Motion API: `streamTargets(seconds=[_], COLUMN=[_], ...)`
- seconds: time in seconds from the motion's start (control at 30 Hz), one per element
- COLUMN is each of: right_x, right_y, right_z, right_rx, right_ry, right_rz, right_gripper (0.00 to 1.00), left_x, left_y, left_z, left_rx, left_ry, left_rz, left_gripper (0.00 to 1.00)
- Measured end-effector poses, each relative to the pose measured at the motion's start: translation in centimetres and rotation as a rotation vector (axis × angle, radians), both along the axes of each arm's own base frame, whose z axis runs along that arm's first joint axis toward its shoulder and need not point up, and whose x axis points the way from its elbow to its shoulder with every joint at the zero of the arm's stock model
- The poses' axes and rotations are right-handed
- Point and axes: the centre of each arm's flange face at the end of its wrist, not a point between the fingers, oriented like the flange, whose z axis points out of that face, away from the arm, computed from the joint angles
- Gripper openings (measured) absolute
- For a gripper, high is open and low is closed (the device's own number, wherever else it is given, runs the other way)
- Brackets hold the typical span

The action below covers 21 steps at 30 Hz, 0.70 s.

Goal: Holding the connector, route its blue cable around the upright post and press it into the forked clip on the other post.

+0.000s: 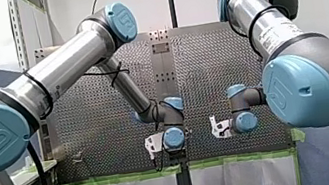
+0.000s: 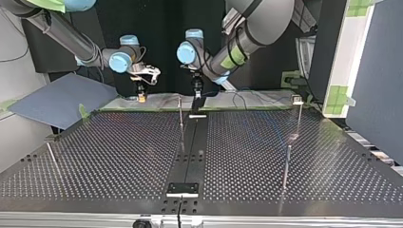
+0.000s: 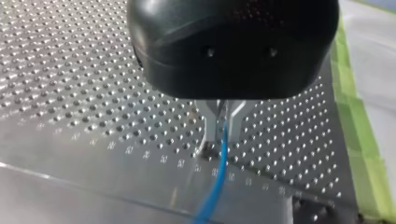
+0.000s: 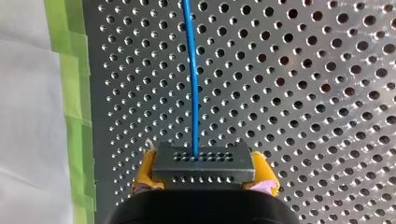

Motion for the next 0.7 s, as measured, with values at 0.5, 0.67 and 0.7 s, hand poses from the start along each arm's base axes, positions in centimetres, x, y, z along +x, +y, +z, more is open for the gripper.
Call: streamTargets(seconds=[0.5,0.67,0.7], right_x=[-0.5,-0.6,-0.7], right_y=[1.4,1.6,1.7], right_z=[-0.9,-1.1,-1.1], right_rx=[0.012,0.015,0.016], right_ry=[0.010,0.009,0.009], right_rz=[-0.005,-0.005,-0.006], right_gripper=[0.00,0.00,0.00], left_x=[-3.1,-3.5,-3.5], left_y=[0.5,0.2,0.2], left_z=[-1.6,-1.6,-1.6], left_rx=[0.042,0.040,0.040], left_ry=[0.040,0.039,0.038], left_rz=[-0.016,-0.019,-0.019], left_gripper=[0.14,0.16,0.19])
